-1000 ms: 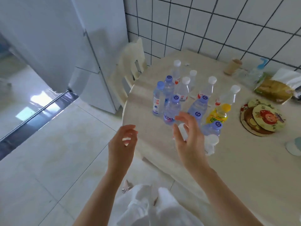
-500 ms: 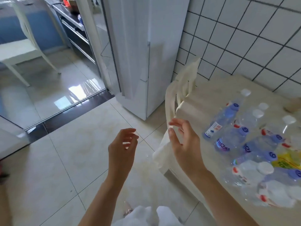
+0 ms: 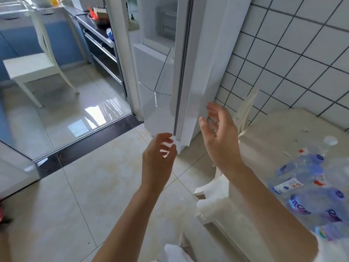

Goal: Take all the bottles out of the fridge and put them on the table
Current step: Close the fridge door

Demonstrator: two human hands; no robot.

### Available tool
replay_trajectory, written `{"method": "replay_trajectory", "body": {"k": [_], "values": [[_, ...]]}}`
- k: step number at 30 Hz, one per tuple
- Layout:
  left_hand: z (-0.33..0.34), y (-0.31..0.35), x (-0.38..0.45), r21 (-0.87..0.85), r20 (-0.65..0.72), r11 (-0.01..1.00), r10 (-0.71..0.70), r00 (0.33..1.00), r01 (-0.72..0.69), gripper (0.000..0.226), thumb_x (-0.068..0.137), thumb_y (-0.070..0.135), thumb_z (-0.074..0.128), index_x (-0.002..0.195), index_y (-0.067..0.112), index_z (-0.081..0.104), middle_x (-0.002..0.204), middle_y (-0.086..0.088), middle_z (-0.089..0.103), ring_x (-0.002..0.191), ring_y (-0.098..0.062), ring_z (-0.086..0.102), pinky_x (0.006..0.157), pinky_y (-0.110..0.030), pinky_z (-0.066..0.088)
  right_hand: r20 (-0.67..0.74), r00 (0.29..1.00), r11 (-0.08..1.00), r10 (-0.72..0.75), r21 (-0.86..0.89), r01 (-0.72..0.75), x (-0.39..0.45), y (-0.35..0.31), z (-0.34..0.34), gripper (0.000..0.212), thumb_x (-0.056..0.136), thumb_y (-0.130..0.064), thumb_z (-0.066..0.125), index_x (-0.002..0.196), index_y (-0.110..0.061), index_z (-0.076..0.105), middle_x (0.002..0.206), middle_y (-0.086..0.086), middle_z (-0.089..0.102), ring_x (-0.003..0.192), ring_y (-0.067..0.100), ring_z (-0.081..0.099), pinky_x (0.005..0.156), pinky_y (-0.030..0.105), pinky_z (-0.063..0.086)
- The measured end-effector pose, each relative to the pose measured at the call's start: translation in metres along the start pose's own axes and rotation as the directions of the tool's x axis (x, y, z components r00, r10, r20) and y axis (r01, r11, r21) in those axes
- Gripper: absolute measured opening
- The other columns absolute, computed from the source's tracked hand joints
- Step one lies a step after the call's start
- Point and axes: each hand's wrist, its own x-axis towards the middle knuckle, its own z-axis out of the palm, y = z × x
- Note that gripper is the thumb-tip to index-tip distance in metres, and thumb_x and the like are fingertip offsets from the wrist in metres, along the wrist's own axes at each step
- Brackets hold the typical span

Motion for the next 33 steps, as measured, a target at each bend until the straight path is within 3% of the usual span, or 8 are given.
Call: {"method": "replay_trajectory", "body": {"k": [4, 10, 15, 18, 21, 27, 30, 33], "values": [[0.019, -0.003, 0.033, 0.057, -0.005, 0.997, 0.050, 0.999, -0.049, 0.045, 0.084, 0.017, 0.071, 0.124, 0.025, 0.052, 0.116, 0.014, 0.056, 0.095, -0.005, 0.059, 0.077, -0.025, 0.054, -0.047, 0.999, 1.000, -0.018, -0.003, 0.018, 0.039, 0.001, 0.012, 0.061, 0.088, -0.047, 0.049, 0.139, -0.016, 0.037, 0.136, 0.003, 0.048, 0.121, 0.016, 0.052, 0.094, 0.042, 0.053], [0.033, -0.013, 0.061, 0.049, 0.022, 0.995, 0.082, 0.996, -0.083, 0.071, 0.083, 0.027, 0.074, 0.143, 0.033, 0.035, 0.127, 0.024, 0.039, 0.112, 0.002, 0.047, 0.090, -0.019, 0.045, -0.048, 0.993, 0.987, -0.106, 0.118, 0.111, 0.062, 0.008, 0.027, 0.059, 0.089, -0.042, 0.056, 0.136, -0.010, 0.039, 0.130, 0.008, 0.051, 0.116, 0.018, 0.058, 0.081, 0.041, 0.059], [0.029, -0.026, 0.075, -0.050, -0.016, 0.996, 0.075, 0.997, -0.075, 0.067, 0.084, 0.033, 0.070, 0.143, 0.030, 0.039, 0.132, 0.023, 0.047, 0.120, -0.002, 0.052, 0.087, -0.008, 0.045, -0.017, 0.988, 0.983, -0.156, 0.095, 0.157, 0.072, 0.005, 0.043, 0.063, 0.084, -0.042, 0.066, 0.134, -0.012, 0.042, 0.131, 0.007, 0.051, 0.117, 0.019, 0.056, 0.086, 0.041, 0.058], [0.021, -0.033, 0.081, -0.134, -0.062, 0.989, 0.051, 0.997, -0.059, 0.058, 0.089, 0.033, 0.061, 0.143, 0.029, 0.042, 0.137, 0.012, 0.049, 0.123, -0.005, 0.052, 0.086, -0.016, 0.052, -0.006, 0.984, 0.969, -0.180, 0.168, 0.179, 0.077, -0.001, 0.062, 0.068, 0.082, -0.049, 0.064, 0.133, -0.009, 0.043, 0.130, 0.005, 0.046, 0.118, 0.022, 0.053, 0.085, 0.043, 0.058], [0.010, -0.041, 0.092, -0.135, -0.116, 0.989, 0.040, 0.992, -0.056, 0.058, 0.091, 0.034, 0.057, 0.145, 0.025, 0.040, 0.144, 0.014, 0.045, 0.128, 0.000, 0.047, 0.090, -0.016, 0.050, 0.015, 0.976, 0.951, -0.215, 0.230, 0.206, 0.083, -0.008, 0.086, 0.070, 0.083, -0.054, 0.059, 0.134, -0.009, 0.042, 0.133, 0.005, 0.041, 0.121, 0.022, 0.051, 0.088, 0.044, 0.056], [-0.026, -0.060, 0.131, -0.095, -0.178, 0.995, 0.002, 0.984, -0.020, 0.061, 0.090, 0.035, 0.054, 0.147, 0.024, 0.037, 0.142, 0.024, 0.044, 0.125, 0.010, 0.046, 0.100, -0.021, 0.046, 0.002, 0.981, 0.943, -0.195, 0.276, 0.187, 0.096, -0.035, 0.149, 0.065, 0.082, -0.042, 0.064, 0.134, -0.009, 0.043, 0.132, 0.010, 0.043, 0.120, 0.019, 0.048, 0.093, 0.039, 0.054], [-0.052, -0.076, 0.160, -0.087, -0.193, 0.996, 0.012, 0.981, -0.029, 0.059, 0.089, 0.034, 0.055, 0.145, 0.024, 0.039, 0.141, 0.009, 0.052, 0.127, -0.006, 0.052, 0.102, -0.026, 0.047, -0.007, 0.982, 0.941, -0.187, 0.286, 0.181, 0.108, -0.050, 0.186, 0.065, 0.083, -0.038, 0.067, 0.136, -0.010, 0.042, 0.132, 0.011, 0.043, 0.120, 0.019, 0.048, 0.096, 0.035, 0.053], [-0.080, -0.093, 0.197, -0.098, -0.177, 0.994, 0.026, 0.984, -0.043, 0.056, 0.089, 0.033, 0.056, 0.142, 0.027, 0.042, 0.138, 0.013, 0.053, 0.124, -0.002, 0.053, 0.099, -0.023, 0.048, -0.036, 0.981, 0.948, -0.192, 0.253, 0.195, 0.125, -0.061, 0.226, 0.066, 0.081, -0.033, 0.070, 0.136, -0.010, 0.042, 0.134, 0.012, 0.043, 0.121, 0.018, 0.047, 0.100, 0.028, 0.049]]}}
